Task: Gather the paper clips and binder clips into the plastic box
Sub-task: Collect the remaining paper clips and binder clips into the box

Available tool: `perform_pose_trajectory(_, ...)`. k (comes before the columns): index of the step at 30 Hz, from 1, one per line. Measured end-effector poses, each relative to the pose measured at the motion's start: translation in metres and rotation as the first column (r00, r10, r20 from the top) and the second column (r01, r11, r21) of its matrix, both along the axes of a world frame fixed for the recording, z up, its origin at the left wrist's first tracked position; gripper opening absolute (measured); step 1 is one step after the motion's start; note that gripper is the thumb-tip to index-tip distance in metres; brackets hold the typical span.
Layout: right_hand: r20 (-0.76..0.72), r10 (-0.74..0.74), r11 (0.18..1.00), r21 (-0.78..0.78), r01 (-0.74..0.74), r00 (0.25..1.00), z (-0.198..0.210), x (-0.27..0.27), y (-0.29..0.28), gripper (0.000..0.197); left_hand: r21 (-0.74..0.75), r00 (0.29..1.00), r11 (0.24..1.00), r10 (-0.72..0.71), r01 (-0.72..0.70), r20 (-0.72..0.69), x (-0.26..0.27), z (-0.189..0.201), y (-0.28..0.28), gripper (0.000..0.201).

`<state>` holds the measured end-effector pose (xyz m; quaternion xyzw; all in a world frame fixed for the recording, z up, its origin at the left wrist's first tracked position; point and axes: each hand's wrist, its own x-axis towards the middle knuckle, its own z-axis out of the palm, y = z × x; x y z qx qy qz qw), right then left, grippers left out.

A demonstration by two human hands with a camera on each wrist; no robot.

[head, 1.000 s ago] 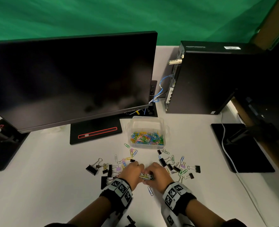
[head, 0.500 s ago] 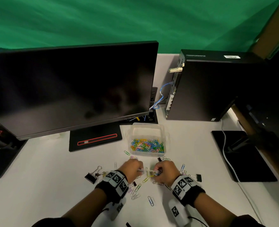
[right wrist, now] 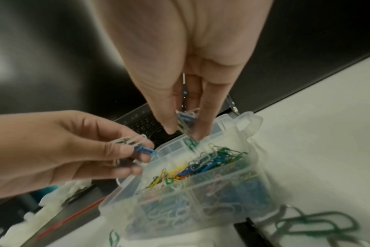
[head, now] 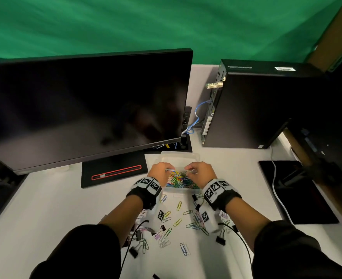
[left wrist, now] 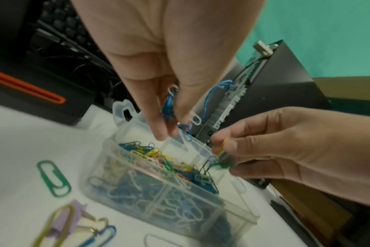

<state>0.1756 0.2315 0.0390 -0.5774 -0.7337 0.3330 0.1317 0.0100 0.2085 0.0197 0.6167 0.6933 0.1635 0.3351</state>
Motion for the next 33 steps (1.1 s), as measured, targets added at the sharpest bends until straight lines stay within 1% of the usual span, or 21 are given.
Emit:
perform_pose_trajectory(1, 0.019, 0.013, 1.000, -0.010, -0.013, 1.000, -0.003, -0.001, -0.002, 0.020, -0.024, 0.999, 1.000, 0.006, -0.005, 0.039, -0.001, -0.002, -0.001, 0.032)
perform_pose_trajectory(3, 0.038, 0.052, 0.998, 0.022, -0.053, 0.998, -0.008, -0.002, -0.009, 0.023, -0.054, 0.992, 0.999, 0.004, 0.003, 0.126, -0.002, -0.006, -0.007, 0.039)
perform_pose_trajectory(5, 0.014, 0.085, 0.993, 0.085, -0.086, 0.996, -0.011, -0.002, -0.021, 0.023, -0.037, 0.983, 0.999, -0.001, 0.008, 0.186, -0.004, -0.009, -0.013, 0.046)
perform_pose_trajectory(7, 0.000, 0.160, 0.983, 0.087, -0.160, 0.987, -0.017, -0.004, -0.035, 0.021, -0.018, 0.972, 1.000, 0.011, -0.007, 0.234, -0.007, -0.009, -0.017, 0.054)
perform_pose_trajectory(9, 0.067, 0.271, 0.962, 0.018, -0.273, 0.960, -0.028, -0.006, -0.049, 0.023, -0.010, 0.958, 1.000, 0.002, 0.001, 0.285, -0.010, -0.010, -0.018, 0.061)
perform_pose_trajectory(11, 0.138, 0.359, 0.933, -0.030, -0.358, 0.923, -0.040, -0.008, -0.061, 0.031, -0.002, 0.933, 1.000, -0.020, 0.022, 0.359, -0.011, -0.010, -0.019, 0.066)
perform_pose_trajectory(13, 0.191, 0.408, 0.911, -0.021, -0.412, 0.893, -0.051, -0.008, -0.072, 0.042, -0.011, 0.914, 1.000, -0.021, 0.027, 0.405, -0.011, -0.009, -0.021, 0.066)
perform_pose_trajectory(15, 0.265, 0.447, 0.889, -0.027, -0.457, 0.854, -0.056, -0.006, -0.082, 0.049, -0.008, 0.912, 0.999, -0.031, 0.037, 0.410, -0.012, -0.008, -0.024, 0.066)
perform_pose_trajectory(17, 0.297, 0.462, 0.877, -0.014, -0.480, 0.835, -0.059, -0.004, -0.092, 0.051, 0.013, 0.925, 0.999, -0.036, 0.034, 0.378, -0.011, -0.006, -0.031, 0.062)
perform_pose_trajectory(19, 0.272, 0.491, 0.853, 0.041, -0.520, 0.827, -0.063, 0.000, -0.101, 0.045, 0.072, 0.949, 0.997, -0.042, 0.021, 0.311, -0.009, -0.004, -0.045, 0.047)
perform_pose_trajectory(20, 0.239, 0.504, 0.852, 0.019, -0.523, 0.830, -0.065, 0.003, -0.106, 0.041, 0.084, 0.960, 0.996, -0.060, 0.038, 0.274, -0.009, -0.004, -0.053, 0.038)
perform_pose_trajectory(21, 0.212, 0.517, 0.844, 0.034, -0.535, 0.829, -0.070, 0.007, -0.111, 0.039, 0.070, 0.969, 0.994, -0.099, 0.086, 0.225, -0.009, -0.003, -0.061, 0.029)
perform_pose_trajectory(23, 0.169, 0.554, 0.823, 0.036, -0.567, 0.815, -0.069, 0.014, -0.120, 0.040, -0.026, 0.971, 0.976, -0.215, 0.218, 0.101, -0.012, -0.005, -0.078, 0.018)
perform_pose_trajectory(25, 0.144, 0.598, 0.797, -0.007, -0.604, 0.788, -0.064, 0.021, -0.123, 0.041, -0.116, 0.954, 0.947, -0.301, 0.300, 0.006, -0.017, -0.012, -0.093, 0.019)
perform_pose_trajectory(26, 0.142, 0.618, 0.785, -0.050, -0.618, 0.773, -0.063, 0.025, -0.123, 0.048, -0.141, 0.949, 0.940, -0.316, 0.310, -0.021, -0.020, -0.017, -0.099, 0.022)
perform_pose_trajectory(27, 0.155, 0.634, 0.773, -0.086, -0.629, 0.758, -0.061, 0.027, -0.122, 0.060, -0.160, 0.949, 0.939, -0.314, 0.305, -0.035, -0.022, -0.021, -0.105, 0.026)
perform_pose_trajectory(30, 0.250, 0.644, 0.762, -0.132, -0.633, 0.723, -0.058, 0.031, -0.121, 0.096, -0.193, 0.950, 0.940, -0.302, 0.281, -0.085, -0.022, -0.031, -0.122, 0.040)
perform_pose_trajectory(31, 0.270, 0.627, 0.777, -0.149, -0.612, 0.731, -0.058, 0.032, -0.121, 0.103, -0.196, 0.946, 0.938, -0.308, 0.285, -0.099, -0.021, -0.033, -0.126, 0.042)
perform_pose_trajectory(33, 0.252, 0.587, 0.809, -0.176, -0.560, 0.769, -0.061, 0.033, -0.122, 0.108, -0.182, 0.946, 0.941, -0.307, 0.286, -0.100, -0.018, -0.037, -0.132, 0.041)
